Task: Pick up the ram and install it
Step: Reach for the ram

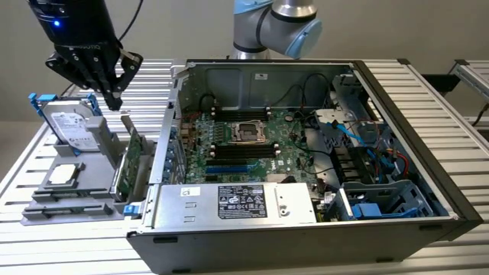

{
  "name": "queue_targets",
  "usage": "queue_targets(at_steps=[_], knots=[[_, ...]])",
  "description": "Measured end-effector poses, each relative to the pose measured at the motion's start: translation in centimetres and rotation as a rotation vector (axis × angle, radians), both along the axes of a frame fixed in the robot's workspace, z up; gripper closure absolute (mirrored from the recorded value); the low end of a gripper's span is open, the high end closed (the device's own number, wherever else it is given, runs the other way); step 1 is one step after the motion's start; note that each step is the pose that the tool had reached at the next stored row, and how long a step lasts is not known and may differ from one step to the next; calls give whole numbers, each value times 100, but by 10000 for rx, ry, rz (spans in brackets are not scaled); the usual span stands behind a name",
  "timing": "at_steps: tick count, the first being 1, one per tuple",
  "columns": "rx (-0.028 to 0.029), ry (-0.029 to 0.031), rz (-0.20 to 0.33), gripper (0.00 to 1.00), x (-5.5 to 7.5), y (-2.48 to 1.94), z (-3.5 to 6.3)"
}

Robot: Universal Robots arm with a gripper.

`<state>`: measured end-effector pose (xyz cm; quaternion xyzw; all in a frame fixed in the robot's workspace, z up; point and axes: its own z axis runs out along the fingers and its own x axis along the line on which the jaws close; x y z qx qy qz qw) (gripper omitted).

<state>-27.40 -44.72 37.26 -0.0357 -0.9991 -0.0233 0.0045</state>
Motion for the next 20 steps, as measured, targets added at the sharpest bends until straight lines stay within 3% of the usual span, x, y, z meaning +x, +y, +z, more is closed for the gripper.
queue_targets(at_steps=[9,20], knots=[[-41,352,2,89,-202,-73,-76],[-123,677,0,89,-236,-389,-131]])
